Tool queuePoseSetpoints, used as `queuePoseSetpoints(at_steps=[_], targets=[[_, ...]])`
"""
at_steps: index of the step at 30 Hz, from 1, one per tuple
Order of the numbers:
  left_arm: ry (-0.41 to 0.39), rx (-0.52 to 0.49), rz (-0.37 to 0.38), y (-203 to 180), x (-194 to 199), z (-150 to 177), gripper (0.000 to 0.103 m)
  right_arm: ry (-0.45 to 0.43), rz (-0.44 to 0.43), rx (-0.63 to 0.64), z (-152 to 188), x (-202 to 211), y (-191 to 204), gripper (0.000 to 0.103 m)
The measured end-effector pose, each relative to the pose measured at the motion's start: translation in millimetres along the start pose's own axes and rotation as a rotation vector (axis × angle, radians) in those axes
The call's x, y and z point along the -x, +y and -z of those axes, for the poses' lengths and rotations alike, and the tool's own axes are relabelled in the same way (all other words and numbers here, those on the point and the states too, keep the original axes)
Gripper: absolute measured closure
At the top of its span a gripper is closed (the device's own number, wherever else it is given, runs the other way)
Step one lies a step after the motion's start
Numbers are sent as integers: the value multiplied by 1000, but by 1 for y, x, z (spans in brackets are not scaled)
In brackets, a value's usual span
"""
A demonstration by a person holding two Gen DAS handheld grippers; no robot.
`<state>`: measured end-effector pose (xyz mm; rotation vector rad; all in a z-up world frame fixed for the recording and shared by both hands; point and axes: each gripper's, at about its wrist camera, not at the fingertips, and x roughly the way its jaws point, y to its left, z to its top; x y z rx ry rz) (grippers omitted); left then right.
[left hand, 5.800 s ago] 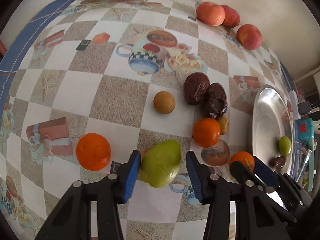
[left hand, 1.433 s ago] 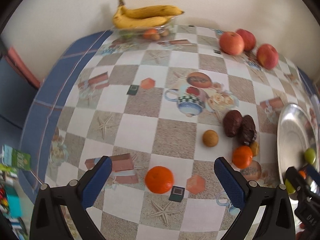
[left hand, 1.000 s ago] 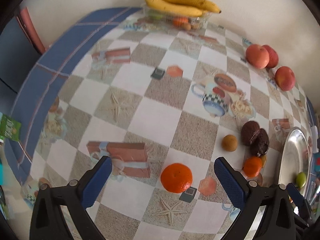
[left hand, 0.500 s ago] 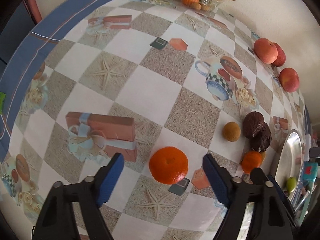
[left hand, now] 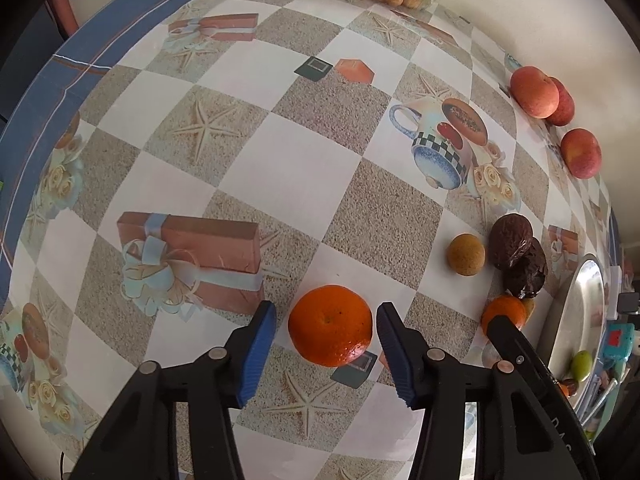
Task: Organize fruits
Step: 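Close the left tool on an orange while the right tool grasps another orange, then carry both oranges over the steel bowl and open both tools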
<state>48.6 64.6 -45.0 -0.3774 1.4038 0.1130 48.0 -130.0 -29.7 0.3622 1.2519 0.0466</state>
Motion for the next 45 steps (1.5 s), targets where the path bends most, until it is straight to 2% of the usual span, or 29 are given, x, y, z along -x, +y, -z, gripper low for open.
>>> queuePoseSetpoints(at_steps=[10,11,13,21,29,37,45], targets=[[-2,-3,-1,-2,-4,-6,48,19,14,52,4,0,11,68],[-4,-5,0,-3,-5,-6,54,22,14,57,4,0,11,68],[-5,-7,0,-5,-4,-6,59,23,19,69,5,2,12,68],[-22,9,32,-7,2,-8,61,10,15,93,7,14,9,68],[-65,-25,66,-20,18,-6,61,-11,14,114,9,29,2,69],[-83,-103,83,-44,25,4,61,-61,18,99,8,54,-22,69],[-113,-207,114,-78,33,19,61,-117,62,3,3,77,-69,69]])
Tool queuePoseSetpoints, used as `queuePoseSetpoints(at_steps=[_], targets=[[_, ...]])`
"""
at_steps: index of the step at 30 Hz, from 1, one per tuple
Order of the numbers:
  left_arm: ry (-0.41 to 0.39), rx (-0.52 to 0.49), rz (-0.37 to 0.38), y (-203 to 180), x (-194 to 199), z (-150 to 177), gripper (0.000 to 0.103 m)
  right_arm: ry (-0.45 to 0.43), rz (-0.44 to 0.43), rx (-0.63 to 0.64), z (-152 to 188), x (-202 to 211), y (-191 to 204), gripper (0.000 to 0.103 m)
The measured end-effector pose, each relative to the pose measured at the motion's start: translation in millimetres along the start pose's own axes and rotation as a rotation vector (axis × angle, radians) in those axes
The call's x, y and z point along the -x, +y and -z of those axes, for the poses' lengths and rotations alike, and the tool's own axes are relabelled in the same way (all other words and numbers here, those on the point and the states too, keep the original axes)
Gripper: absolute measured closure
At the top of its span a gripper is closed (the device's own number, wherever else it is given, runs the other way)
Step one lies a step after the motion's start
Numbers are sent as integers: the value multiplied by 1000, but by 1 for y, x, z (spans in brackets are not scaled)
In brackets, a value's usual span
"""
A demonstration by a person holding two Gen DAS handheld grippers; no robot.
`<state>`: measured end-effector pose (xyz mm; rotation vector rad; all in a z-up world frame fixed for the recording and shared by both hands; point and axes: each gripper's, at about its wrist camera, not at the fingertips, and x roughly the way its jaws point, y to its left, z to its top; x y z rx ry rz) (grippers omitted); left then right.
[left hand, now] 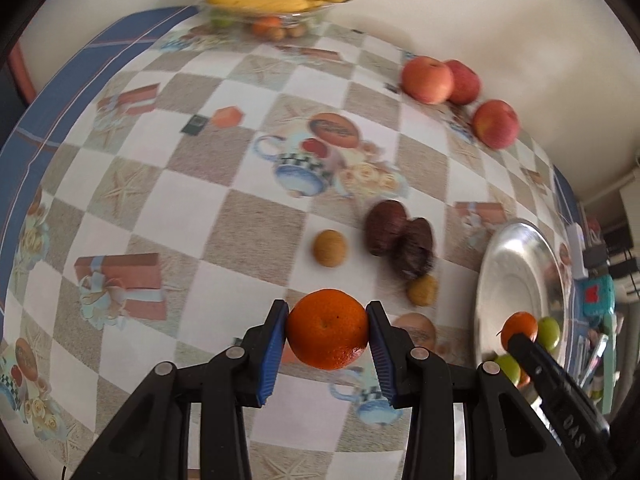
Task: Organize fruits
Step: 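Carry both oranges over the steel bowl and open both tools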
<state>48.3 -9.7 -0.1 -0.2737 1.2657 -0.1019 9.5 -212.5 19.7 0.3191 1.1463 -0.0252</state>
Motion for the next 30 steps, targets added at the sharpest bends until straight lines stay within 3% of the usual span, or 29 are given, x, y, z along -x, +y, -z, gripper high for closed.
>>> queuePoseSetpoints(at_steps=[13,21,30], targets=[[-29,-184,77,-69,4,20,61,-46,105,-195,-1,21,-81,69],[-52,-325,132,-114,-2,32,61,-47,104,-235,2,23,-91,68],[-19,-343,186,-131,-20,38,61,-24,102,-260,4,19,-96,68]])
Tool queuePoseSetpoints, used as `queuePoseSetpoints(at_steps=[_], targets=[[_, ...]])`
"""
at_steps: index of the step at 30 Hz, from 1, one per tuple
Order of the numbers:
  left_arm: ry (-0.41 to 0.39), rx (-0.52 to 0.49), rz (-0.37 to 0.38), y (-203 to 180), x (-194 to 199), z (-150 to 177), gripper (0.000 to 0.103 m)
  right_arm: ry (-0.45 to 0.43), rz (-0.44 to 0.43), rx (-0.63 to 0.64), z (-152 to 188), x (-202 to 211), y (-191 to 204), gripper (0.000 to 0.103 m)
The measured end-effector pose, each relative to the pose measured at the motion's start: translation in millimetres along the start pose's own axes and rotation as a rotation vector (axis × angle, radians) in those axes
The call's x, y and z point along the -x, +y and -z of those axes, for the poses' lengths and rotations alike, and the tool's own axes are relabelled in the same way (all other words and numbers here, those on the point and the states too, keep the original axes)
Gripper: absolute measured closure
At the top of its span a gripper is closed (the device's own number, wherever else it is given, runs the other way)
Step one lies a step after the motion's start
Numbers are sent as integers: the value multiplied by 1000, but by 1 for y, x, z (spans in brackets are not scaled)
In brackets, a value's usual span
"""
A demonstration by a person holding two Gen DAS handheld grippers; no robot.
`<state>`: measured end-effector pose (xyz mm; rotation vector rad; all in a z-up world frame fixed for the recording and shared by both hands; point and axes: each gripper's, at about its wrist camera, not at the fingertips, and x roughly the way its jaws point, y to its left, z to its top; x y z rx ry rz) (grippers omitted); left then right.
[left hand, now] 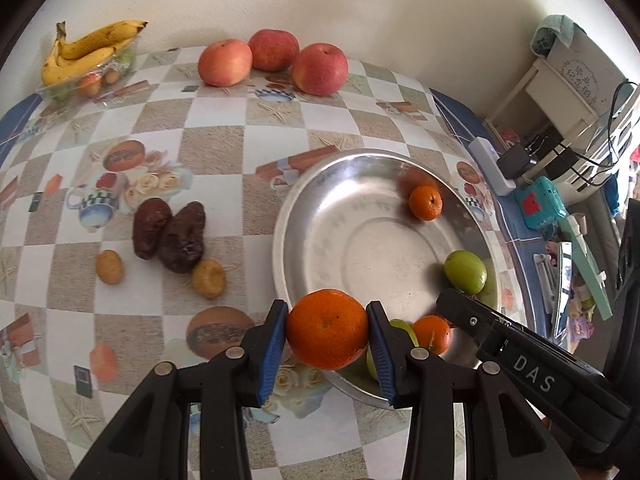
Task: Organize fruits
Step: 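Carry both oranges over the steel bowl and open both tools, then withdraw both open tools from the bowl toward the dark red dates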
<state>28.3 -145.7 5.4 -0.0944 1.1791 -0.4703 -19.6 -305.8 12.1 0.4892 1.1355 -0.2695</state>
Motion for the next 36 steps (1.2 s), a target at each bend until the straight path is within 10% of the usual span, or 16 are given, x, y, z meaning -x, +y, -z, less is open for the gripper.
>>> queuePoseSetpoints(at_steps=[24,36], targets=[[15,74,-63,26,3,-3,24,18,-12,1,1,-3,1,68],[7,250,-317,88,23,-3,19,4,-30,83,3,-2,17,69]])
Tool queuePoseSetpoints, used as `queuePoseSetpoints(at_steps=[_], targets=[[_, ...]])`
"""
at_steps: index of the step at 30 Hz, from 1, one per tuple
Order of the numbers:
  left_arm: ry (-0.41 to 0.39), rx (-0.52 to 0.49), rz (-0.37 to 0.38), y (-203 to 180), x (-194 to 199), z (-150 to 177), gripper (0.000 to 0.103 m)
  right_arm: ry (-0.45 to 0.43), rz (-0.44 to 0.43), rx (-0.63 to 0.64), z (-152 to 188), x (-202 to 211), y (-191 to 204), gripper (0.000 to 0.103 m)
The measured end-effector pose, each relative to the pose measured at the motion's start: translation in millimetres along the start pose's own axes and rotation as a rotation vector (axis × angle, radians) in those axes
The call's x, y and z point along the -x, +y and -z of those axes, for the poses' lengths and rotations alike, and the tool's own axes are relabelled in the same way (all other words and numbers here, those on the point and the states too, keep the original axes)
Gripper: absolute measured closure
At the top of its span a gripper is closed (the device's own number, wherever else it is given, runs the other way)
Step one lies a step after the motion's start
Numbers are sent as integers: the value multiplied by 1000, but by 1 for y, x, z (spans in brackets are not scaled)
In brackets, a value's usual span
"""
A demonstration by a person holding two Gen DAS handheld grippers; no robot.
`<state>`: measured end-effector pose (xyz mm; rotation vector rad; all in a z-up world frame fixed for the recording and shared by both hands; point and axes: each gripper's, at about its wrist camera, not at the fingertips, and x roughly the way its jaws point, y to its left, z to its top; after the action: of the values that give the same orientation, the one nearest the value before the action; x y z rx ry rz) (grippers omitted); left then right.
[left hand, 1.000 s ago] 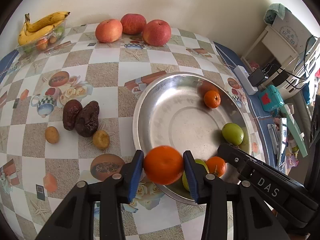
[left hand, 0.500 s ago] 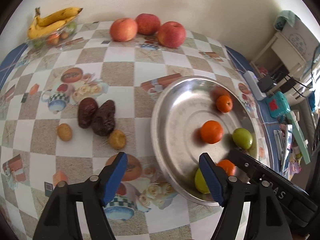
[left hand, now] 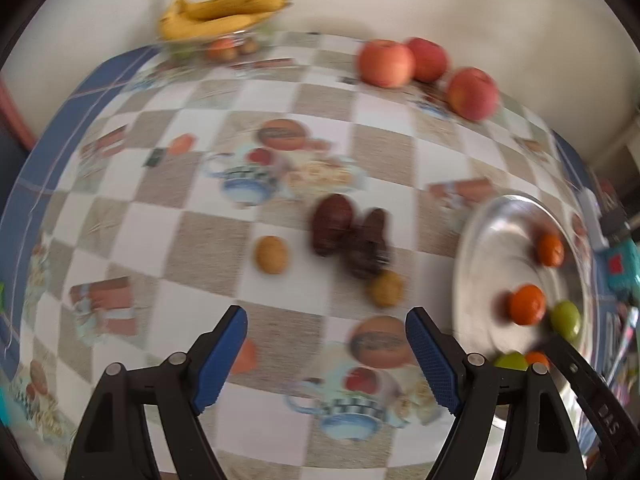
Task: Organize fruits
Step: 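Withdraw both open tools from the bowl toward the dark red dates, then close the left tool on a dark red date while the right tool grasps another date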
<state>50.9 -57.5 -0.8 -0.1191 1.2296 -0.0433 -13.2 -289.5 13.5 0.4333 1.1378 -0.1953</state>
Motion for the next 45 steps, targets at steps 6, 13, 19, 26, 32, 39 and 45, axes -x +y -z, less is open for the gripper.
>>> queuePoseSetpoints(at_steps=[6,13,19,26,32,39,45], targets=[[-27,105,-51,34,4,-6,0,-6,-5,27,1,0,6,69],[-14,114,-122,42,-2,-7,0,-33,-2,62,1,-2,15,18],[-6,105,-131,41,-3,-7,0,-32,25,93,3,-7,19,5],[-3,118,-106,46,-3,-9,0,-50,5,89,2,-6,21,4],[-40,178,-46,63,3,-18,0,-55,-59,173,4,-5,45,4],[-126,232,-3,83,14,-36,0,-98,-71,271,0,1,83,4],[-134,222,16,81,1,-49,0,-93,-86,279,-9,-5,108,10]])
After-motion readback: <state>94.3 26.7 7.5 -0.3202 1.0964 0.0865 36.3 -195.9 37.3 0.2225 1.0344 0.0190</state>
